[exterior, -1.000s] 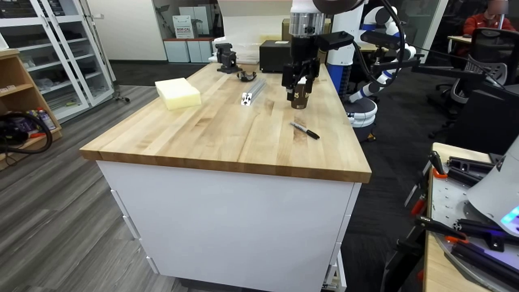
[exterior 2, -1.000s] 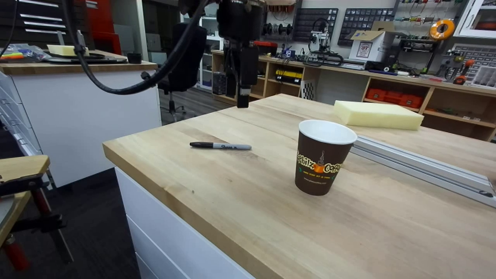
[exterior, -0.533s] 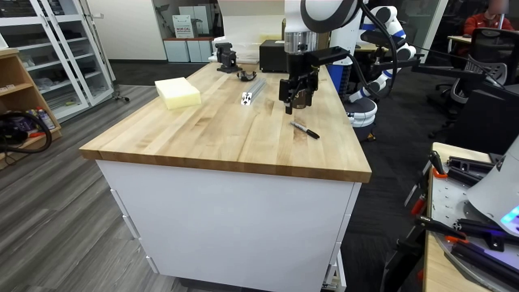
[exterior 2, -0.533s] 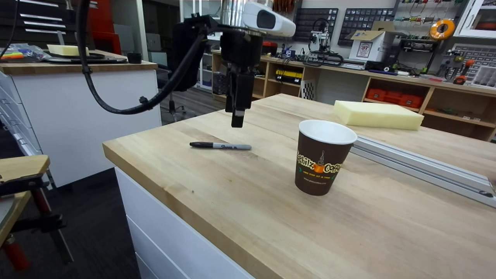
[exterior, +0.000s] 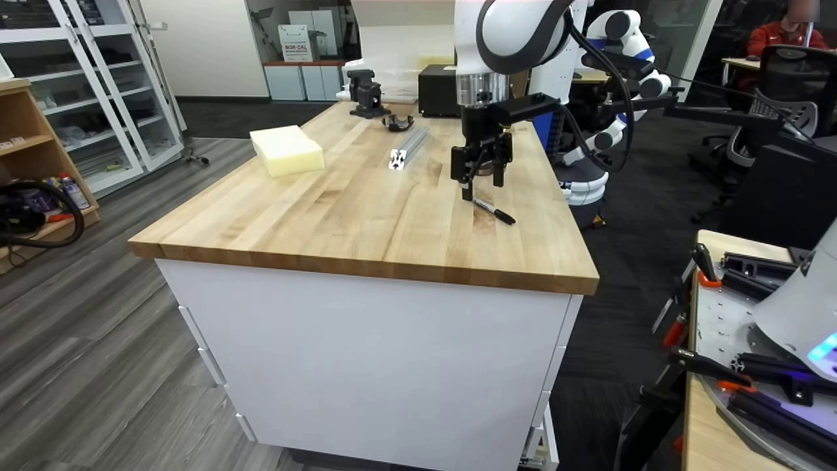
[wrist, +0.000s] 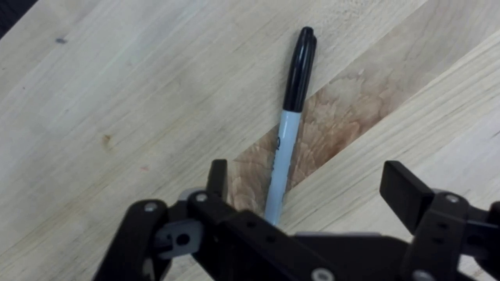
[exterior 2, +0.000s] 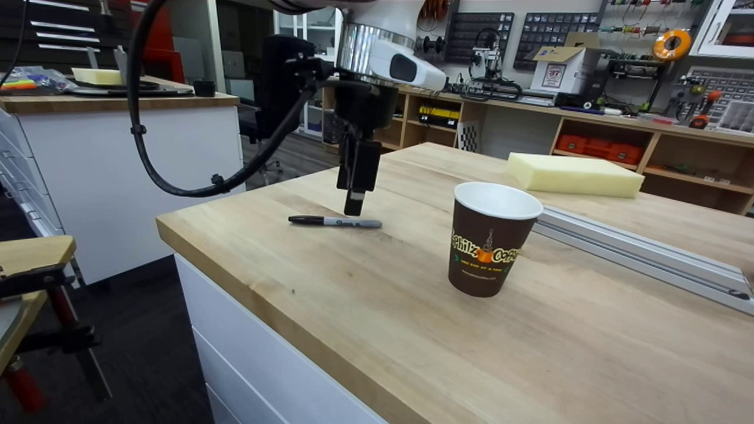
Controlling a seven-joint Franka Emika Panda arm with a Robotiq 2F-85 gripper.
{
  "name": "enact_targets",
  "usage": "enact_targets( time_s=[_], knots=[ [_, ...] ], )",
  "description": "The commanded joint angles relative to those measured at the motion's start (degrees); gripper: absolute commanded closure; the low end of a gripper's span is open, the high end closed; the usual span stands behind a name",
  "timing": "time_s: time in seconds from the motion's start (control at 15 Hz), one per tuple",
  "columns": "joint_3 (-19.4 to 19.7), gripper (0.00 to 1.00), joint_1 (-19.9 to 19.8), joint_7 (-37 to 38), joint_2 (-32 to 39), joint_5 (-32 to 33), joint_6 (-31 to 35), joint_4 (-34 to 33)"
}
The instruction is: Move the cup to the right then place the marker in it
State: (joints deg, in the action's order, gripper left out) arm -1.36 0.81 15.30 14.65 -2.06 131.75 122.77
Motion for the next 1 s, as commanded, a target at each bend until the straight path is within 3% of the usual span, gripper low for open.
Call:
enact_targets(
  time_s=[0.0, 0.07, 0.47, 0.53, 0.93],
  knots=[
    [0.28, 0.12, 0.51, -2.02, 0.16, -0.84, 1.44, 0.86],
    [0.3, 0.27, 0.56, -2.19, 0.34, -0.74, 1.84, 1.05],
    [0.09, 0.67, 1.02, -2.16, 0.91, -0.87, 2.9, 1.96],
    [0.12, 0.35, 1.18, -1.86, 0.88, -0.79, 2.75, 2.2],
    [0.26, 0.04, 1.65, -0.22, 0.46, -0.82, 1.31, 3.79]
  ],
)
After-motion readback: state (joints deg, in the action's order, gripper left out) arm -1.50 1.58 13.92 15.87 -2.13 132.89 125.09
